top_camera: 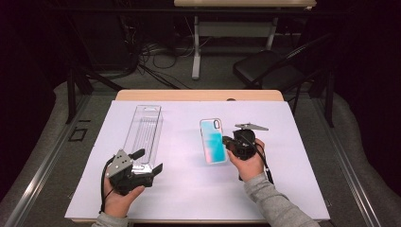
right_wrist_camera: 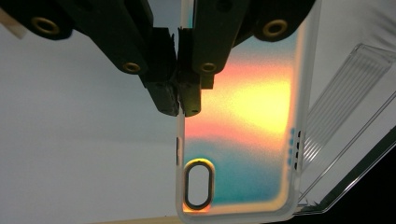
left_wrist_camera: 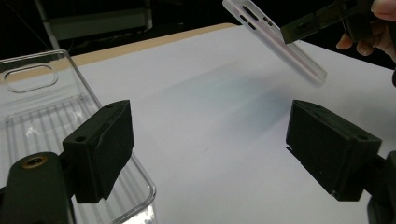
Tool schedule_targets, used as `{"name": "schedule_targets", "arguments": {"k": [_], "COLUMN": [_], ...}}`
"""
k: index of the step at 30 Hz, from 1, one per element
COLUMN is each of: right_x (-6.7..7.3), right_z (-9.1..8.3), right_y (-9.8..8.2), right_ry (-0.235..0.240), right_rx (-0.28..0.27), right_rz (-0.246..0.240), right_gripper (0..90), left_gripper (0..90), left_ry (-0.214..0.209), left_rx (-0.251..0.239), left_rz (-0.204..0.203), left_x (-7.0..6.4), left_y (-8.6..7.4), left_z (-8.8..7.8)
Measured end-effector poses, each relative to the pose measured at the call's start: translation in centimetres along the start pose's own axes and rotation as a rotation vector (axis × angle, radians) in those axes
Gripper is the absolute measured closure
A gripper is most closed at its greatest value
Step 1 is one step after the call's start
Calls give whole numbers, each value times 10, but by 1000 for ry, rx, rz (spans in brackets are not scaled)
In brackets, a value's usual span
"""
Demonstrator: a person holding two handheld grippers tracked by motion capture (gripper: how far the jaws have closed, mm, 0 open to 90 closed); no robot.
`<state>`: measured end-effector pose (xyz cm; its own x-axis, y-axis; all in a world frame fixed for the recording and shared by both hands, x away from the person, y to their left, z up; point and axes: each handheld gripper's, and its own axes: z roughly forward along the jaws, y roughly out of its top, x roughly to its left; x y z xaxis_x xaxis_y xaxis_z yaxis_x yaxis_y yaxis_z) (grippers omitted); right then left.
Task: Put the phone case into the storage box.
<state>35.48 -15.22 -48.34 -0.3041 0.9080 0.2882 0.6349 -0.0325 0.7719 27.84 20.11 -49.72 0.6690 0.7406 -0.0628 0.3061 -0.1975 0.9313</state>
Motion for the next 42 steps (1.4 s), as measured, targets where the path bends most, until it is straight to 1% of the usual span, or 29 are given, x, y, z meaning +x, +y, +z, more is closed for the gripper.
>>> {"name": "schedule_targets", "arguments": {"k": [1, 2, 3, 7, 8, 9, 12, 13, 16, 17, 20, 21, 24, 28, 29, 35, 38, 42], "right_x": [2, 2, 4, 7, 8, 9, 10, 11, 12, 12, 13, 13, 13, 13, 13, 12, 12, 12], "right_z": [-2, -2, -3, -6, -8, -11, -14, -17, -19, -21, -22, -23, -24, -25, -26, -29, -31, -32], "right_y": [-2, -2, -4, -7, -8, -9, -9, -10, -11, -12, -13, -14, -18, -21, -22, -22, -23, -23], "right_ry": [1, 1, 2, 8, 10, 14, 23, 28, 31, 34, 37, 40, 40, 43, 41, 46, 47, 47], "right_rx": [-10, -10, -18, -35, -37, -51, -61, -71, -80, -87, -94, -96, -112, -118, -123, -137, -147, -151], "right_rz": [-16, -16, -32, -45, -42, -48, -45, -48, -52, -53, -57, -63, -65, -66, -73, -71, -74, -70], "right_gripper": [877, 877, 877, 877, 877, 877, 877, 877, 877, 877, 877, 877, 877, 877, 877, 877, 877, 877], "left_gripper": [154, 155, 156, 157, 158, 159, 160, 160, 161, 162, 167, 167, 167, 167, 174, 190, 196, 209], "left_ry": [-3, -3, -9, -16, -19, -24, -28, -32, -36, -46, -52, -57, -62, -73, -78, -97, -104, -120], "left_rx": [1, 1, 1, -3, -4, -12, -14, -17, -23, -31, -34, -36, -38, -38, -38, -49, -44, -39], "left_rz": [4, 4, 7, 9, 9, 9, 10, 5, -3, -7, -7, -11, -8, -9, -13, -31, -32, -48], "left_x": [-2, -2, -5, -9, -10, -13, -15, -17, -19, -21, -23, -26, -28, -33, -35, -40, -42, -43], "left_y": [3, 3, 6, 11, 12, 16, 19, 22, 25, 28, 30, 33, 36, 41, 42, 48, 51, 53], "left_z": [3, 3, 6, 10, 11, 13, 15, 18, 21, 24, 28, 32, 35, 42, 44, 51, 55, 59]}}
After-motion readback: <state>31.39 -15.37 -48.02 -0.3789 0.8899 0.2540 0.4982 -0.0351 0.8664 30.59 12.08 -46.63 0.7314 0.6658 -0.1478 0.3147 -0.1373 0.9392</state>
